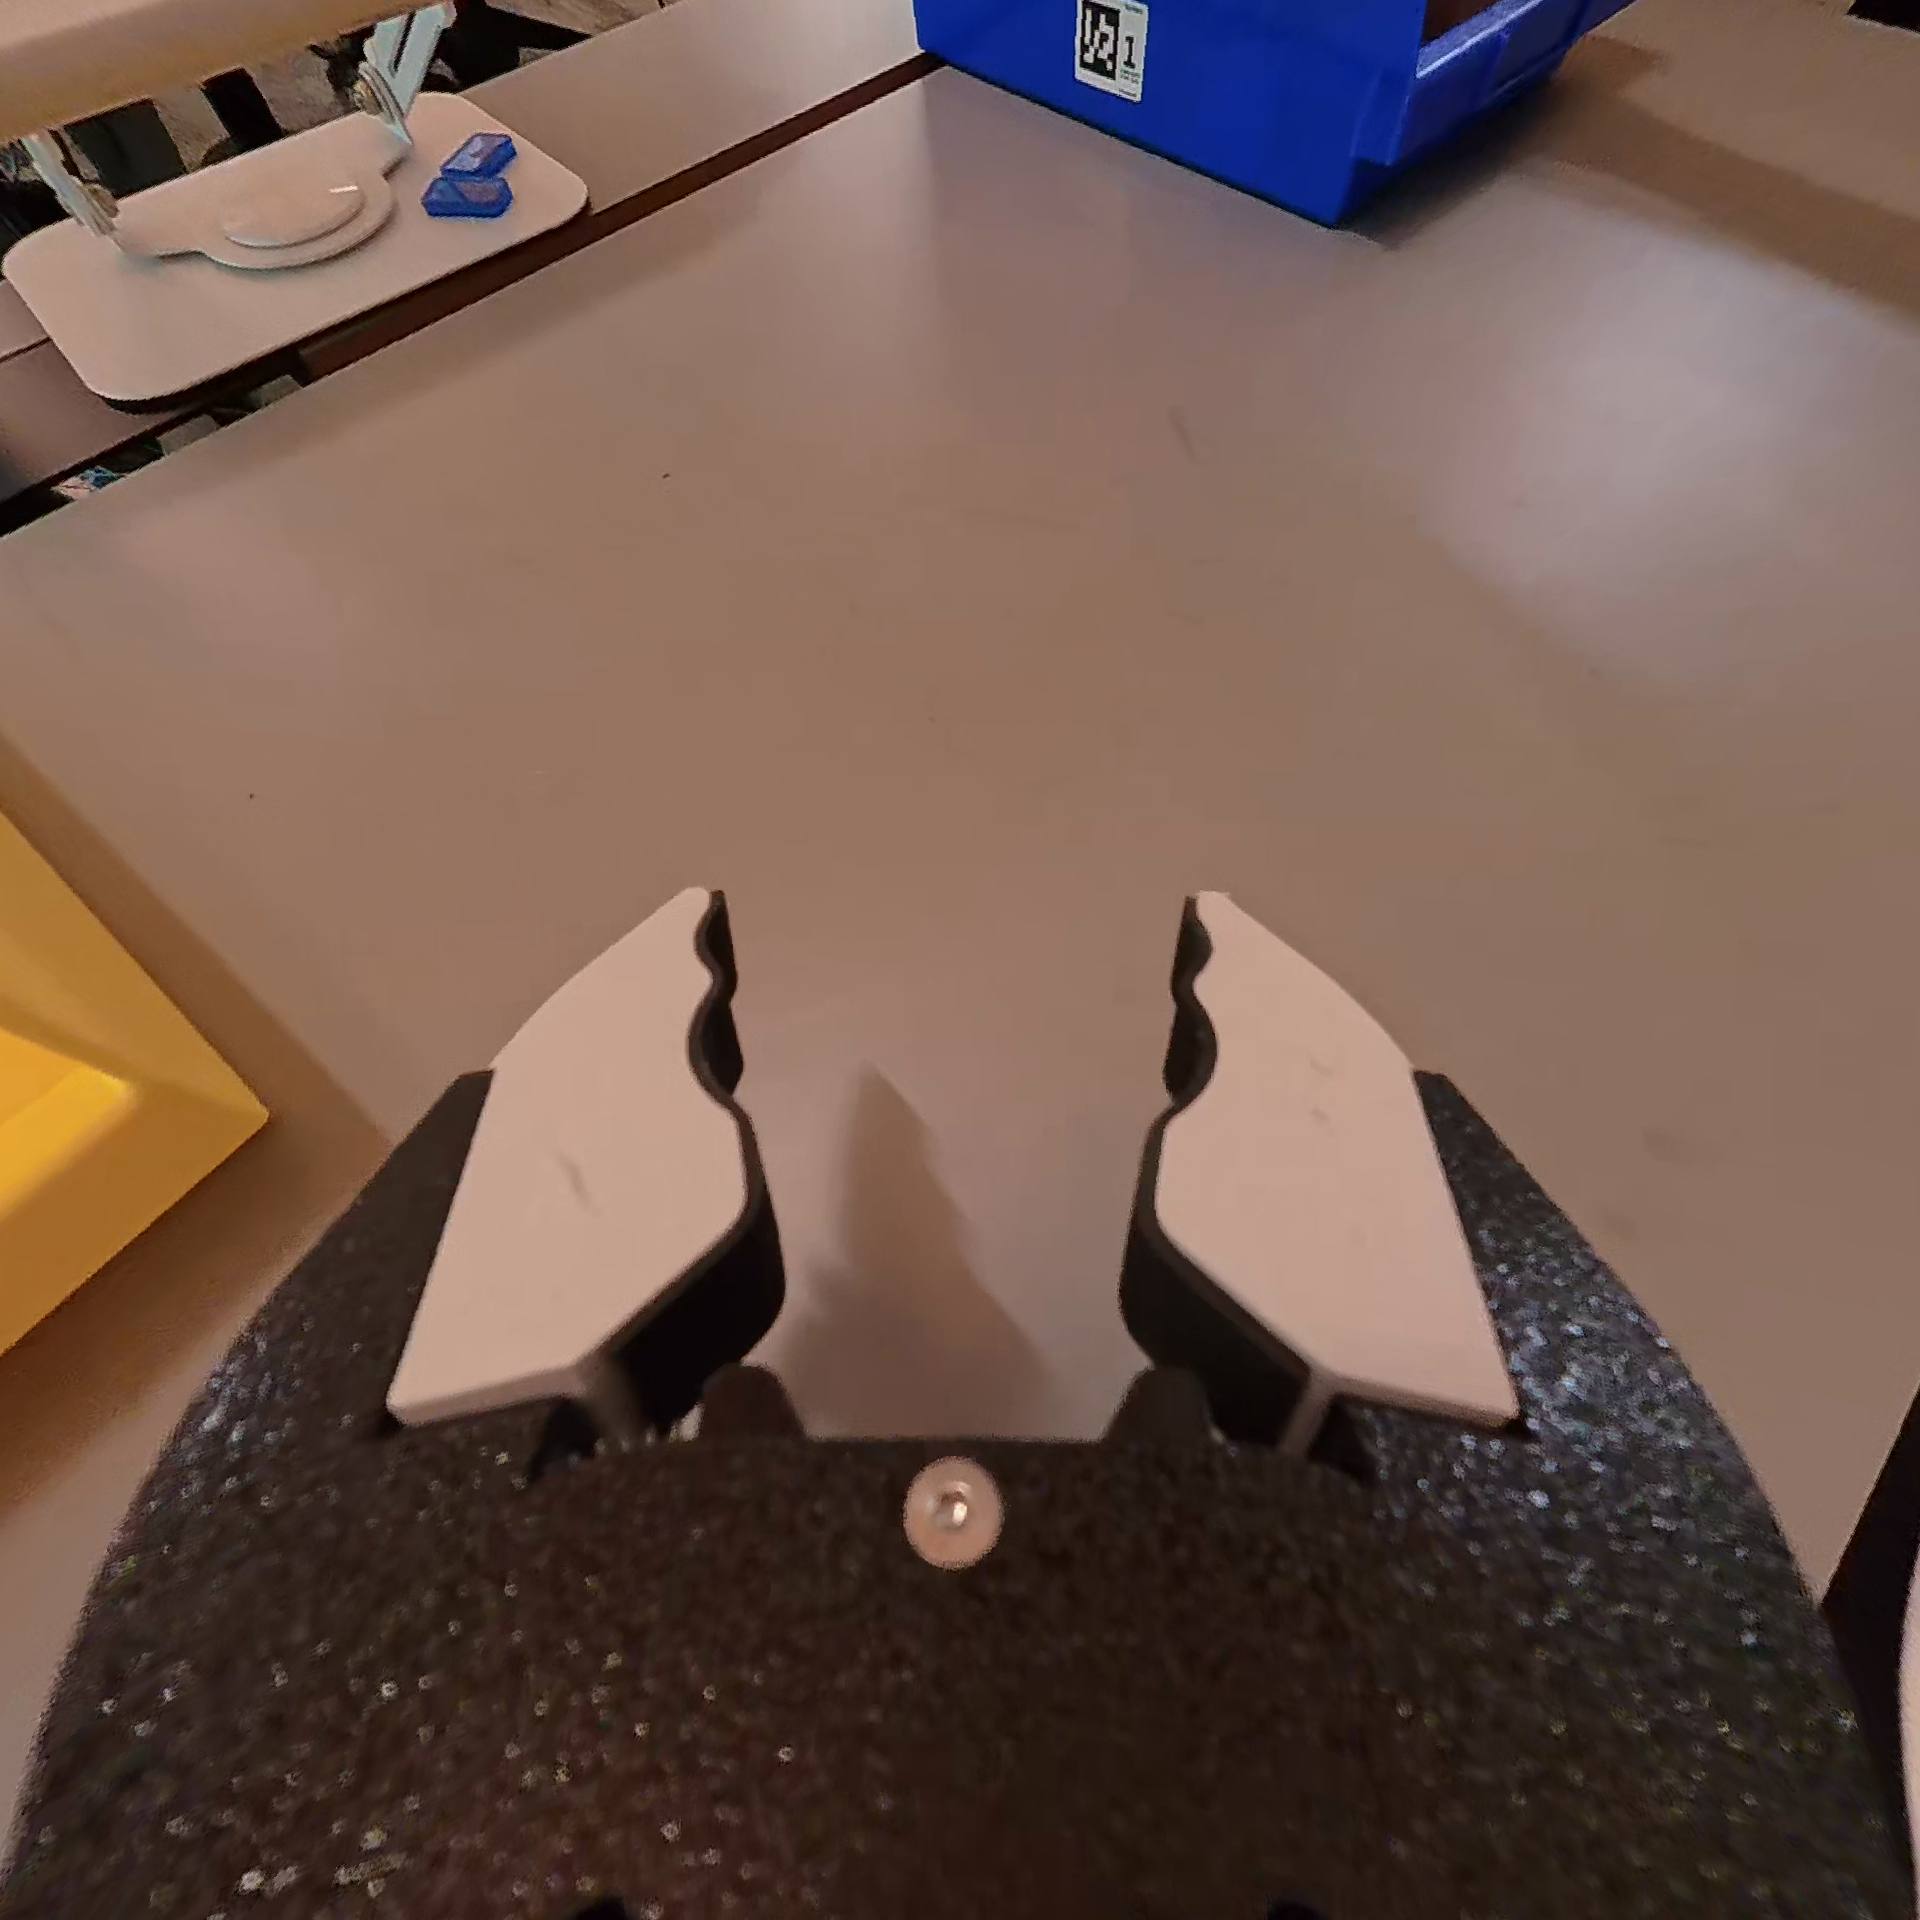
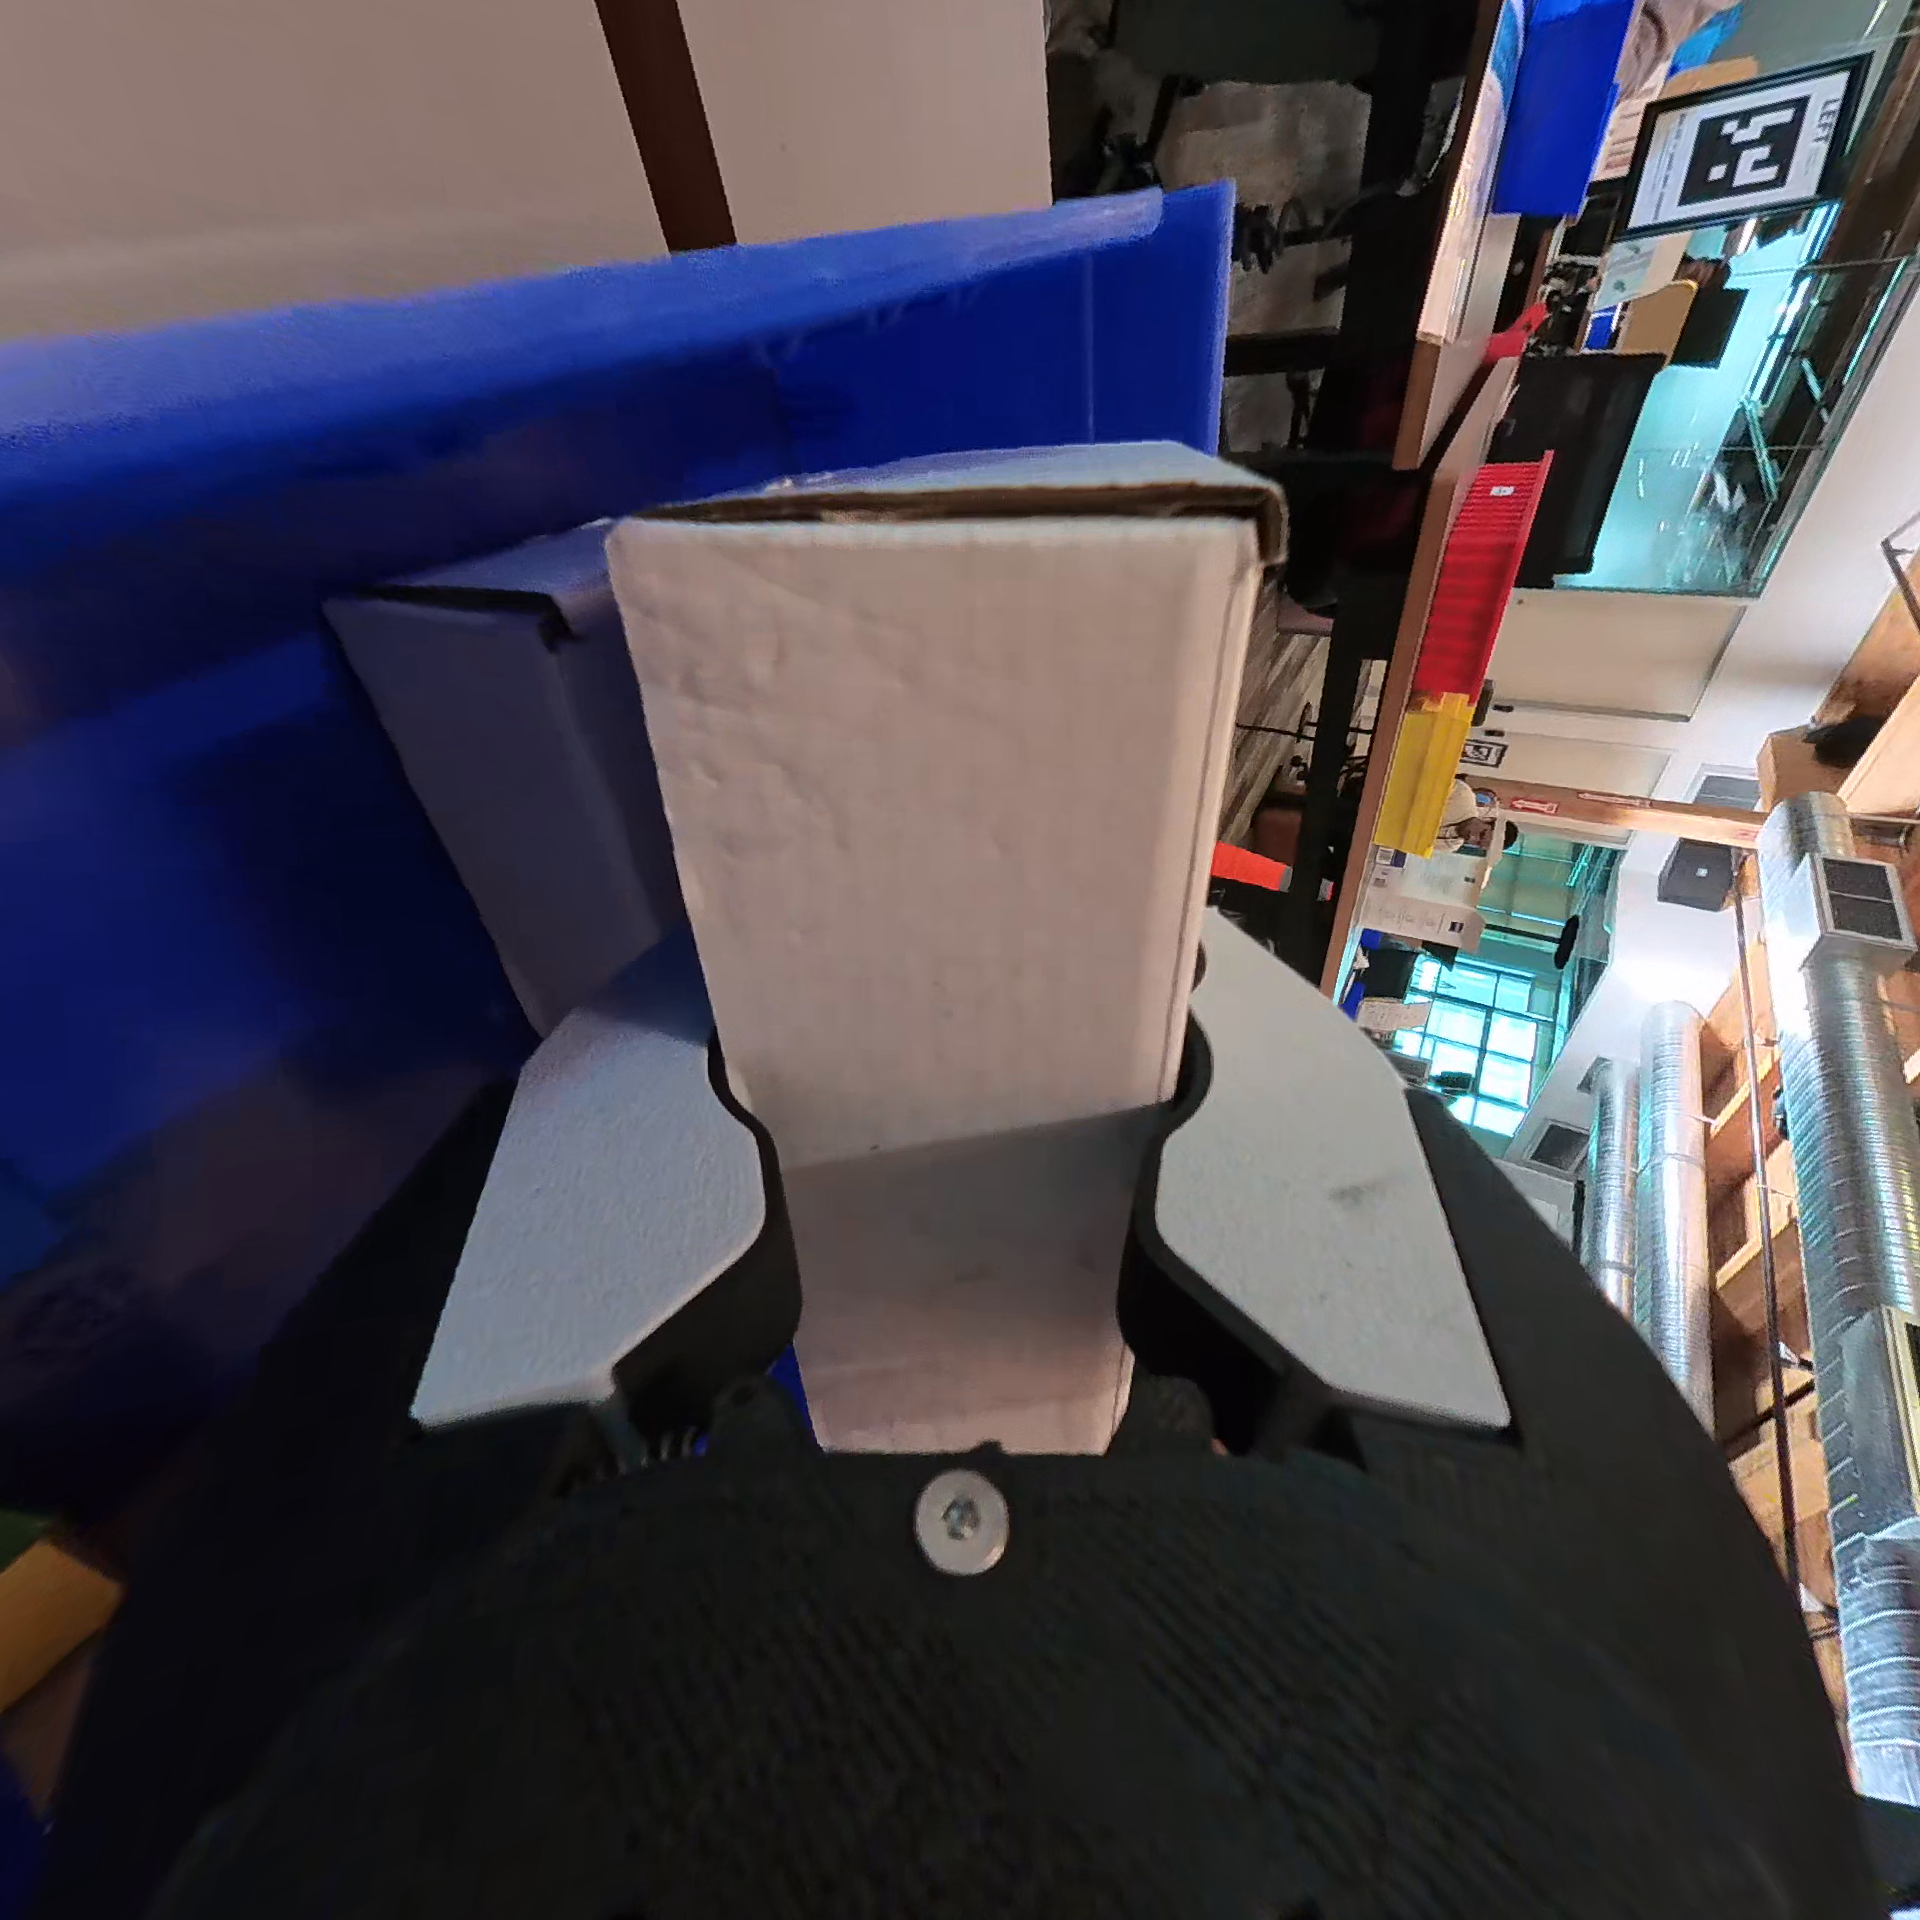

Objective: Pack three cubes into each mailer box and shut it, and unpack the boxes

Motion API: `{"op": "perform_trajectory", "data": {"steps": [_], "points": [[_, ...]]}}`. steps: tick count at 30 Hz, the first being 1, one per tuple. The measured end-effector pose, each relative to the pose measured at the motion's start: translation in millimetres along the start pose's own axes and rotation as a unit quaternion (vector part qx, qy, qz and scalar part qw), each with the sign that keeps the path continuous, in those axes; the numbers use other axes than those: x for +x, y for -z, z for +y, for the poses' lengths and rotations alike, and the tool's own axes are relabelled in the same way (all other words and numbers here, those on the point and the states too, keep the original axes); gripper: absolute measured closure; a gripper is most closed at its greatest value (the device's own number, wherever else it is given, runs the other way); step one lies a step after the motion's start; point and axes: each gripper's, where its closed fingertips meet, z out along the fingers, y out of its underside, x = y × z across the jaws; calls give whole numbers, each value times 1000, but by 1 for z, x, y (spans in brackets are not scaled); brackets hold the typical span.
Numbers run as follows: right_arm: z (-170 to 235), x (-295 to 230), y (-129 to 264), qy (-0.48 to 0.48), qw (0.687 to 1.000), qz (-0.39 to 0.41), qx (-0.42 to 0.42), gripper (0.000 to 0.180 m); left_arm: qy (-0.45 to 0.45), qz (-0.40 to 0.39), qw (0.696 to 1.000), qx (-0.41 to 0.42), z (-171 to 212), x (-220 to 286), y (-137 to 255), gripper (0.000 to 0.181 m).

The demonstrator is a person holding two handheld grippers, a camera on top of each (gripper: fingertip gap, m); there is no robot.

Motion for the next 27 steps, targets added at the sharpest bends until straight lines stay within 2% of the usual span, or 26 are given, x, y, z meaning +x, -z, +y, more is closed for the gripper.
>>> {"op": "perform_trajectory", "data": {"steps": [6, 9, 11, 15, 21, 24, 27], "points": [[3, -1, 0, -14, 1000, -21, 7, 101, -1, 12, 1000, 0, -1, 6, -1, 101], [7, -6, 3, -7, 998, -62, -2, 99, 7, 16, 1000, 2, -1, 5, 0, 101], [7, -11, 6, -16, 996, -92, 1, 86, 9, 17, 1000, 3, -2, 5, 2, 101], [12, -25, 7, -19, 991, -135, -5, 82, 11, 17, 1000, 9, -4, 4, 4, 101], [12, -16, 4, -26, 993, -115, -16, 82, 15, 21, 1000, 14, -6, 5, 6, 101], [14, -10, 0, -34, 994, -99, -31, 93, 18, 28, 999, 12, -6, 8, 4, 101], [16, -16, -3, -15, 994, -98, -43, 93, 13, 35, 999, 12, -7, 13, 4, 101]]}}
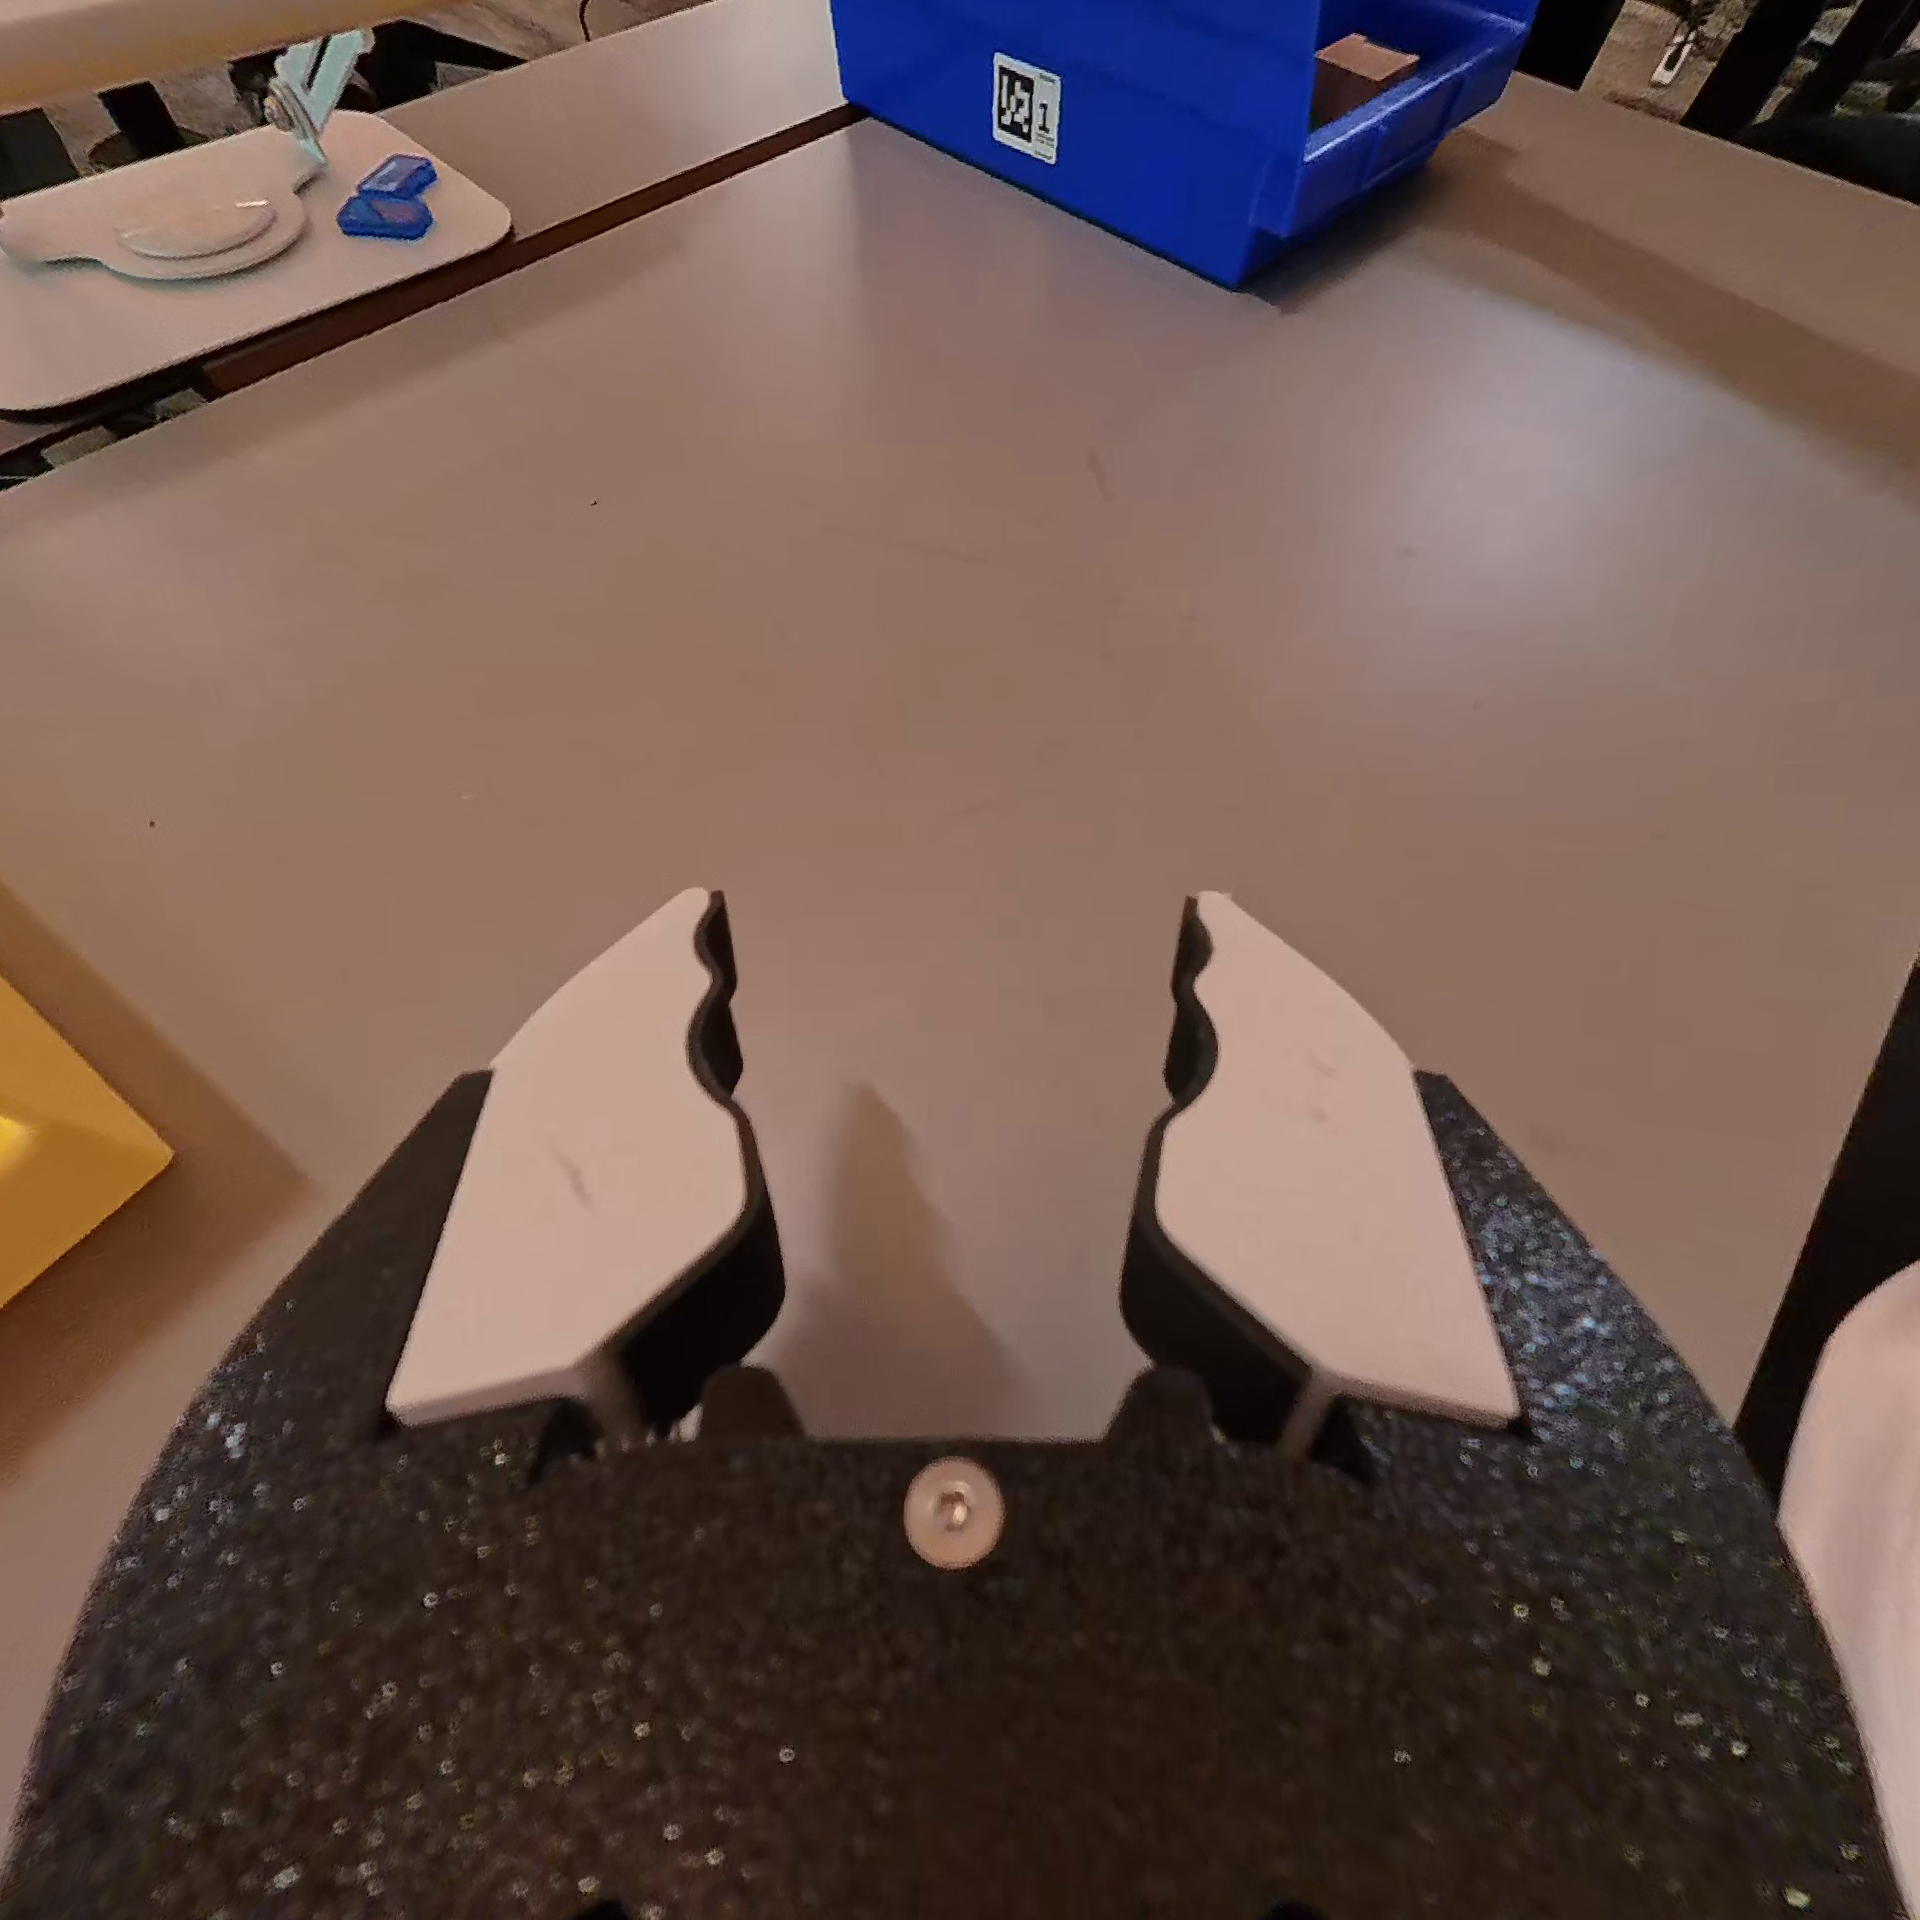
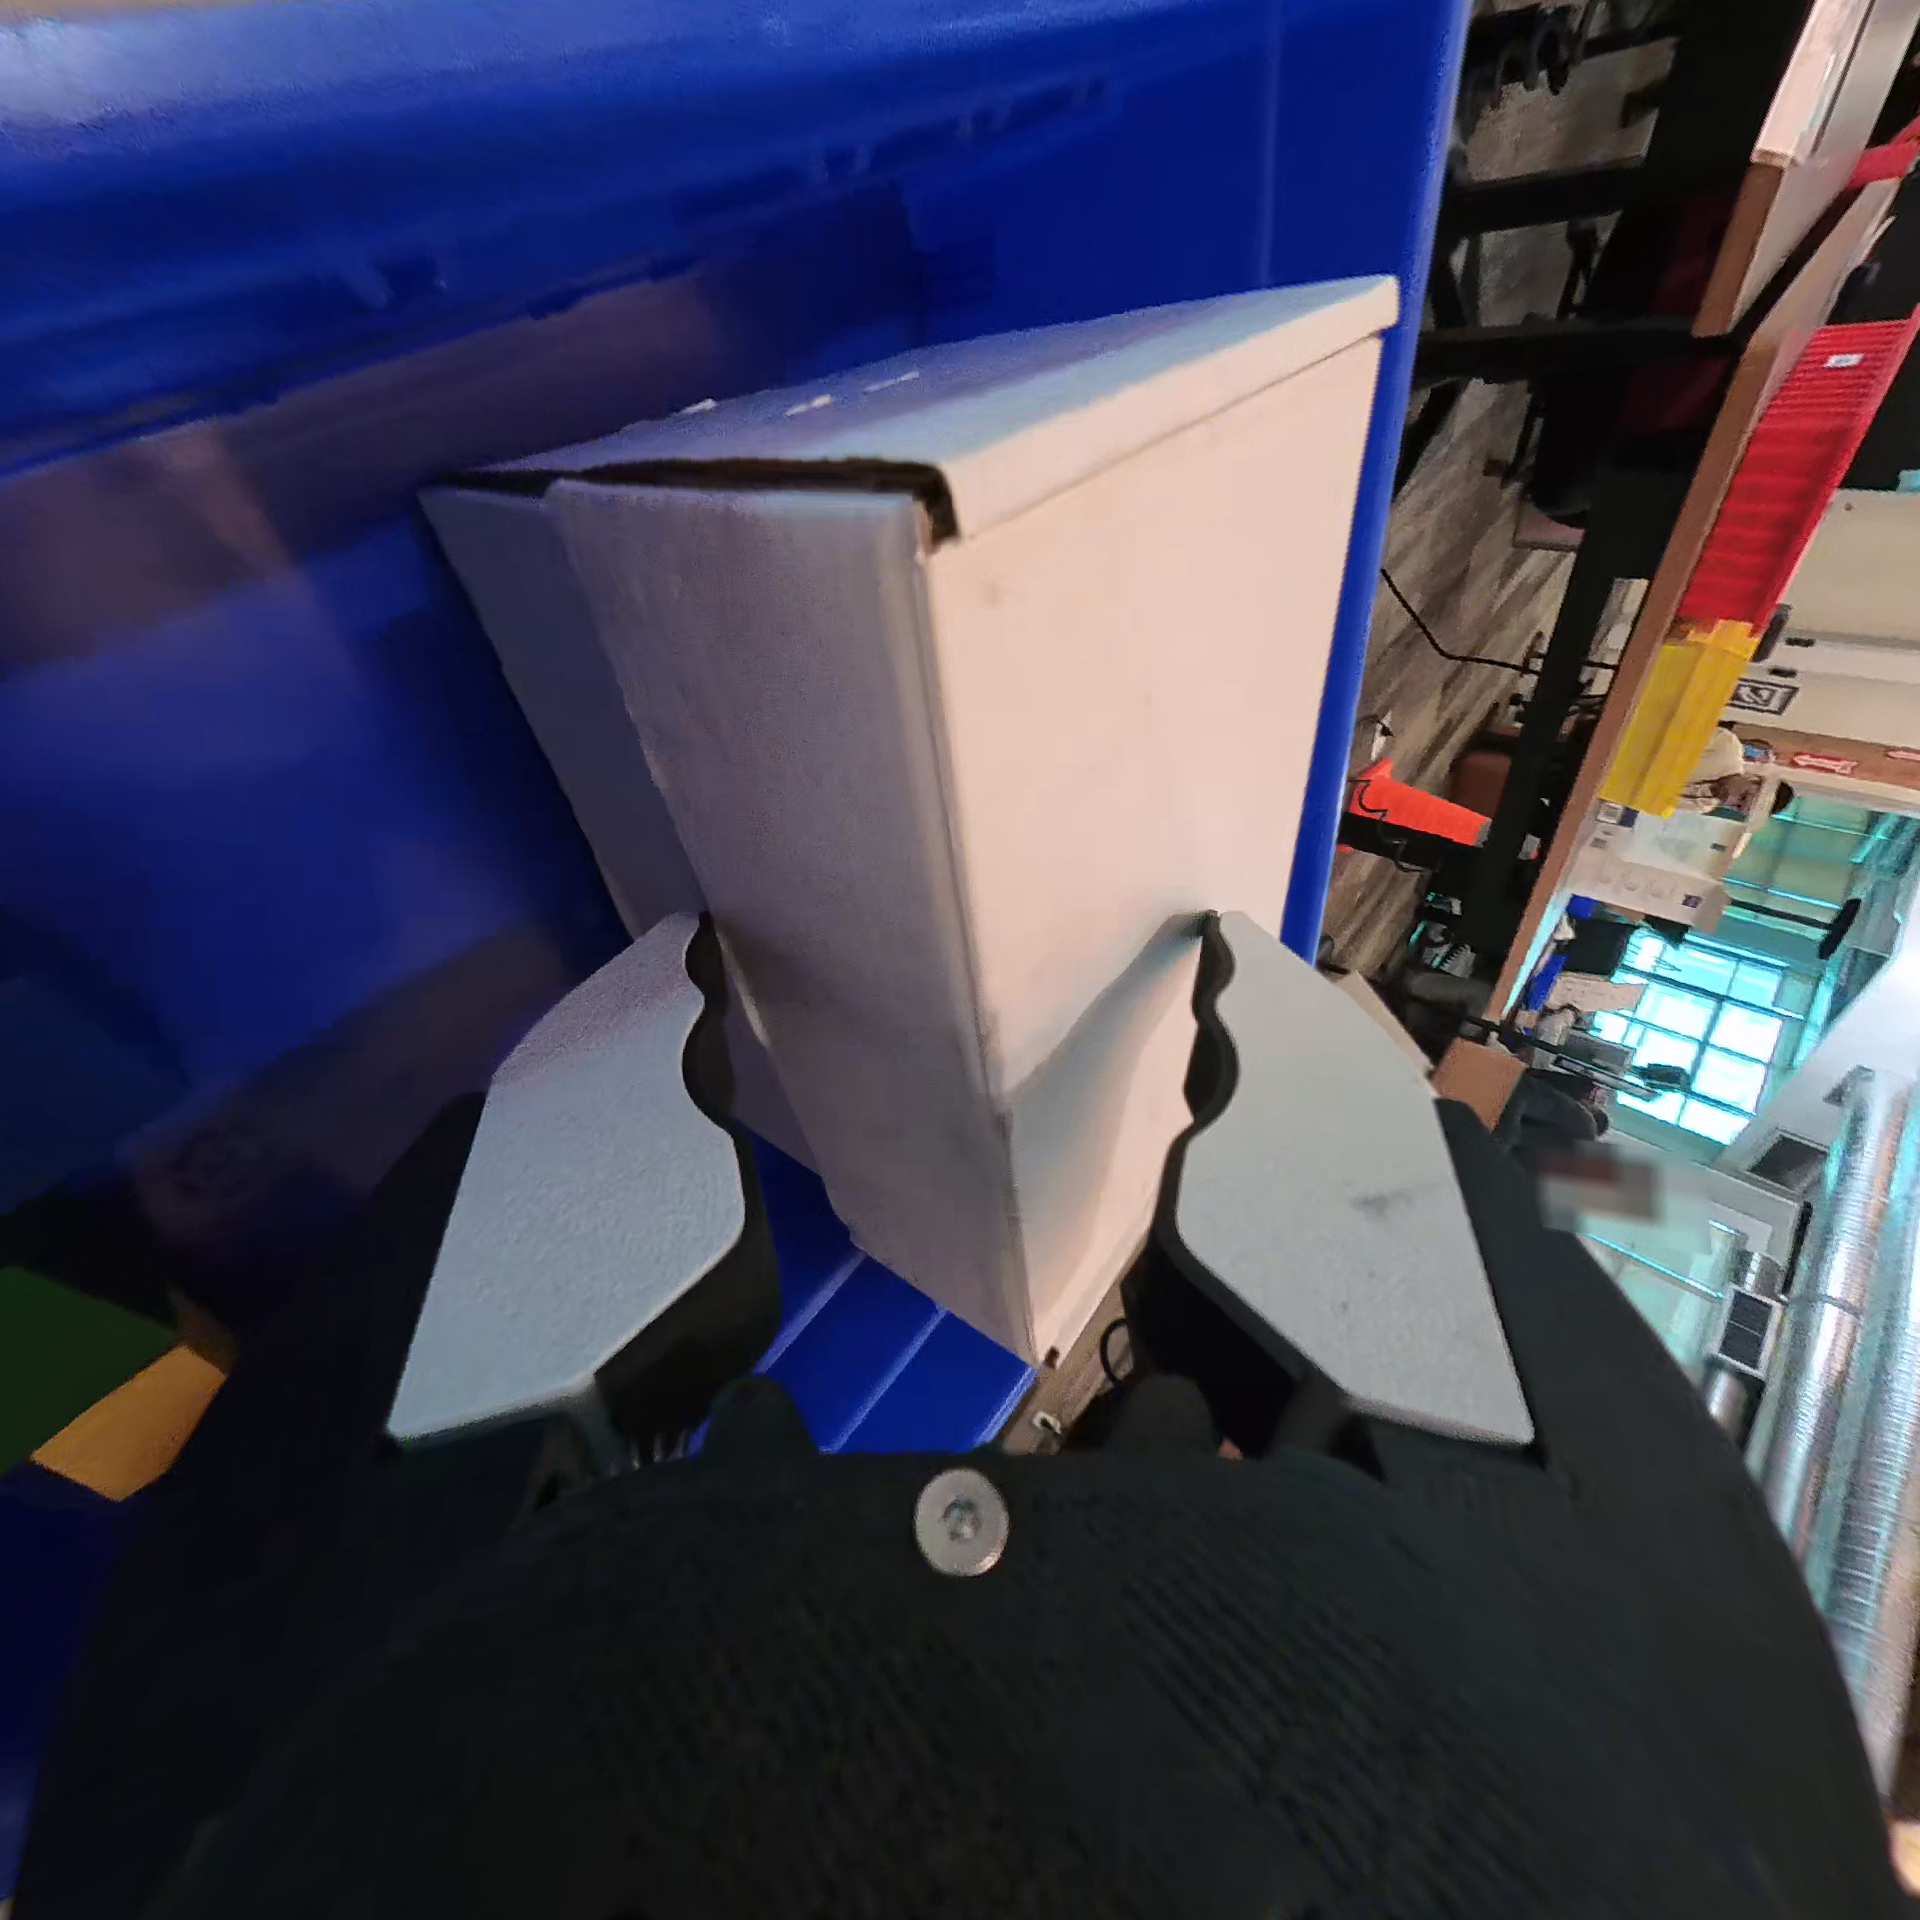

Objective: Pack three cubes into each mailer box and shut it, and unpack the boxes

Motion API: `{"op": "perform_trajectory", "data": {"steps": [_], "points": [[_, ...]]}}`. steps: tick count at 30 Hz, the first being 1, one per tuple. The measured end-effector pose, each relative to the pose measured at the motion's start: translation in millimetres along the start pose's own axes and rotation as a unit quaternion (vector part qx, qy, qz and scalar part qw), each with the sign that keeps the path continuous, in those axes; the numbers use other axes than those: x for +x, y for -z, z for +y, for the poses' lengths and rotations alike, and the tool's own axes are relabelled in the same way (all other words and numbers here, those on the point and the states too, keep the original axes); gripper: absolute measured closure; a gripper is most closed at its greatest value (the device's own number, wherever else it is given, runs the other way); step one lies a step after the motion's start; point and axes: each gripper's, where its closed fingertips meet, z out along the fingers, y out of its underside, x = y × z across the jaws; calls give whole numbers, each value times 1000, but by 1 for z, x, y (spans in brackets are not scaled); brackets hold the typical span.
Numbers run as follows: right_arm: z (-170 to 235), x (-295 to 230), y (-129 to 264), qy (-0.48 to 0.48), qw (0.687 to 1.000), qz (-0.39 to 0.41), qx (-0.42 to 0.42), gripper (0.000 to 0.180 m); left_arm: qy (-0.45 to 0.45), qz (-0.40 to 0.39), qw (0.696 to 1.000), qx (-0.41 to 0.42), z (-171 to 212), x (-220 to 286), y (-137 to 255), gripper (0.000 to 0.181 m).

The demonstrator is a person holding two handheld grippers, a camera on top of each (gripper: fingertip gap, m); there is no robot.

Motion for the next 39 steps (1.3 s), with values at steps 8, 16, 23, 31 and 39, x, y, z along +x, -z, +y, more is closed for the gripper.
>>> {"op": "perform_trajectory", "data": {"steps": [8, 16, 23, 31, 39], "points": [[9, 8, 22, -67, 997, 17, 33, 92, 23, -3, 1000, 14, -3, -5, 4, 101], [34, 33, 133, -431, 847, 145, 276, 118, 10, -12, 999, 32, -7, -6, 2, 99], [52, -16, 202, -487, 759, 162, 402, 128, 1, -7, 998, 58, -17, 7, -10, 99], [-2, -92, 243, -513, 721, 67, 460, 99, -60, -14, 996, 57, -27, 32, -24, 97], [13, -98, 250, -556, 723, 138, 386, 51, -63, -45, 996, 38, -70, 64, -58, 99]]}}
